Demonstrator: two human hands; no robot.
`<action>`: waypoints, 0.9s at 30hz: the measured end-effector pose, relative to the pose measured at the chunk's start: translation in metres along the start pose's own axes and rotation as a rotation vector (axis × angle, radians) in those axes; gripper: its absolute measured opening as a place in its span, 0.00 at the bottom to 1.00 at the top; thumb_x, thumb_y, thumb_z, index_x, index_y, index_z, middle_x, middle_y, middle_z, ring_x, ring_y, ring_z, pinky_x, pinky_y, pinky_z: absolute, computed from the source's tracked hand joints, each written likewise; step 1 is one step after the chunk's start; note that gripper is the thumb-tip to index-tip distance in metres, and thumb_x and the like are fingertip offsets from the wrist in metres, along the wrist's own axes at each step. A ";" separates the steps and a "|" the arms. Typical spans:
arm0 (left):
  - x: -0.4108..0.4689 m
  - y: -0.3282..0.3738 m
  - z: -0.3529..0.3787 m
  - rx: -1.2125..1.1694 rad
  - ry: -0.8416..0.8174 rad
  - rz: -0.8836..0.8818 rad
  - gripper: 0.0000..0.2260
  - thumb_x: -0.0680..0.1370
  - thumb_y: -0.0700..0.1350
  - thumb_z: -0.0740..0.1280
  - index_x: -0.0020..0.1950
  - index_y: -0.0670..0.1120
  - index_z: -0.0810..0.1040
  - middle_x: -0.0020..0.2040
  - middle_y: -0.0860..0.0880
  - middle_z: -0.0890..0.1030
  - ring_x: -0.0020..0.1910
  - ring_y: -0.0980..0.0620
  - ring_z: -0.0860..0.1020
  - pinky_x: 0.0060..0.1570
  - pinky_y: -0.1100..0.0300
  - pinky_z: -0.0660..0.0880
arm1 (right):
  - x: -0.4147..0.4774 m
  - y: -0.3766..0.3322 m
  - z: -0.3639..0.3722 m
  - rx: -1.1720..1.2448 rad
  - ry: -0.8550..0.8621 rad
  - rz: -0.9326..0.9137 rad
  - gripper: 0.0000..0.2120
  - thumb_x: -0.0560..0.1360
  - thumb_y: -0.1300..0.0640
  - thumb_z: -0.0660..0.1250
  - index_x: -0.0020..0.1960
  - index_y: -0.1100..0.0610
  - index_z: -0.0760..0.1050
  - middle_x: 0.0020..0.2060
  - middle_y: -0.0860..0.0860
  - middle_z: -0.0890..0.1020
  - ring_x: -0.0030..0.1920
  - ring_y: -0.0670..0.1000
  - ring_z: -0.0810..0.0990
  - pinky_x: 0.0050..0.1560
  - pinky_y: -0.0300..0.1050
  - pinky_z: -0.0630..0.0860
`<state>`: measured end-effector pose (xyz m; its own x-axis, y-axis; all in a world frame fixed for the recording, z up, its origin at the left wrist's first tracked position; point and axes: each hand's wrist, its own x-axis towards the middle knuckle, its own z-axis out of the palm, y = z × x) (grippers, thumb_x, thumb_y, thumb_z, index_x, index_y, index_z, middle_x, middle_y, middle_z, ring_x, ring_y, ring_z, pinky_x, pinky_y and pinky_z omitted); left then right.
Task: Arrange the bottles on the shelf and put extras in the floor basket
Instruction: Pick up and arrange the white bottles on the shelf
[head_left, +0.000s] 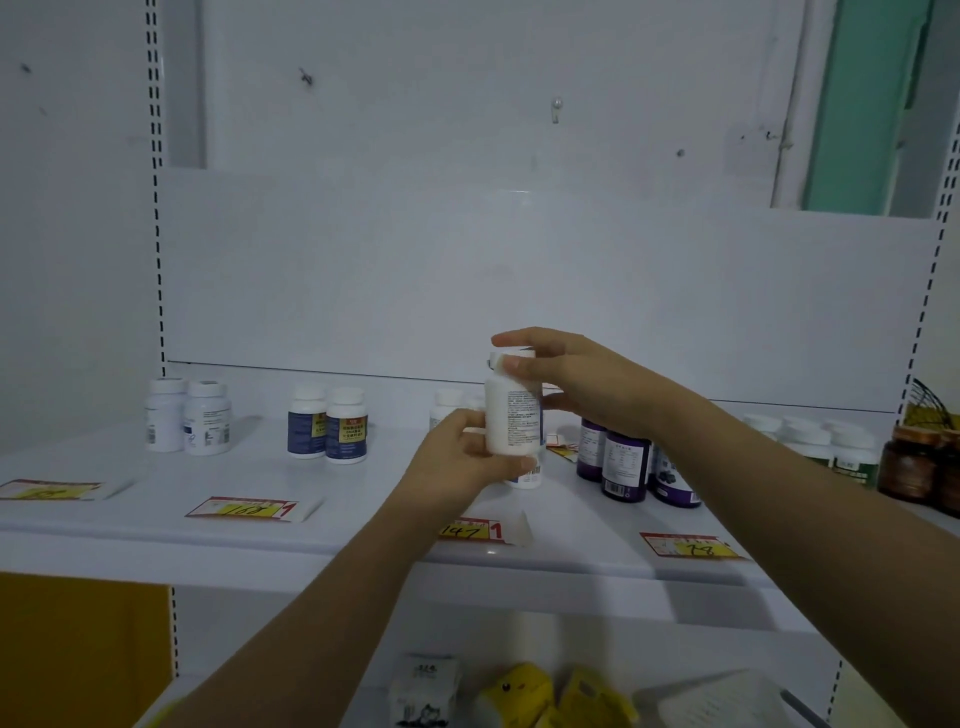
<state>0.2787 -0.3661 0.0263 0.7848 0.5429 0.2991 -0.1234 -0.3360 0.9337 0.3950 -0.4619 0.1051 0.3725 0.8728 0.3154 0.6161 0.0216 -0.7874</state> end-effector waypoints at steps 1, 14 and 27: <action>0.001 0.000 0.001 0.020 0.027 0.009 0.22 0.70 0.42 0.75 0.60 0.47 0.70 0.59 0.49 0.79 0.53 0.52 0.79 0.45 0.66 0.73 | 0.000 0.000 0.002 -0.028 0.022 -0.004 0.20 0.77 0.49 0.66 0.67 0.49 0.71 0.58 0.50 0.78 0.56 0.47 0.79 0.55 0.42 0.77; 0.000 0.006 -0.002 -0.009 -0.033 0.016 0.22 0.71 0.45 0.74 0.62 0.48 0.71 0.55 0.54 0.78 0.50 0.57 0.77 0.48 0.66 0.73 | -0.001 -0.001 0.001 0.091 0.015 -0.079 0.21 0.79 0.56 0.64 0.71 0.48 0.67 0.60 0.49 0.79 0.59 0.47 0.78 0.59 0.45 0.76; -0.005 0.007 -0.002 -0.044 -0.083 -0.007 0.24 0.74 0.47 0.70 0.68 0.48 0.68 0.64 0.51 0.76 0.59 0.54 0.75 0.63 0.57 0.70 | -0.005 0.010 -0.008 0.178 0.056 -0.009 0.17 0.77 0.58 0.66 0.66 0.54 0.72 0.58 0.55 0.79 0.56 0.51 0.81 0.57 0.45 0.78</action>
<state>0.2727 -0.3701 0.0316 0.8332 0.4789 0.2766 -0.1427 -0.2970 0.9442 0.4044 -0.4697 0.0999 0.4081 0.8440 0.3481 0.4889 0.1200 -0.8640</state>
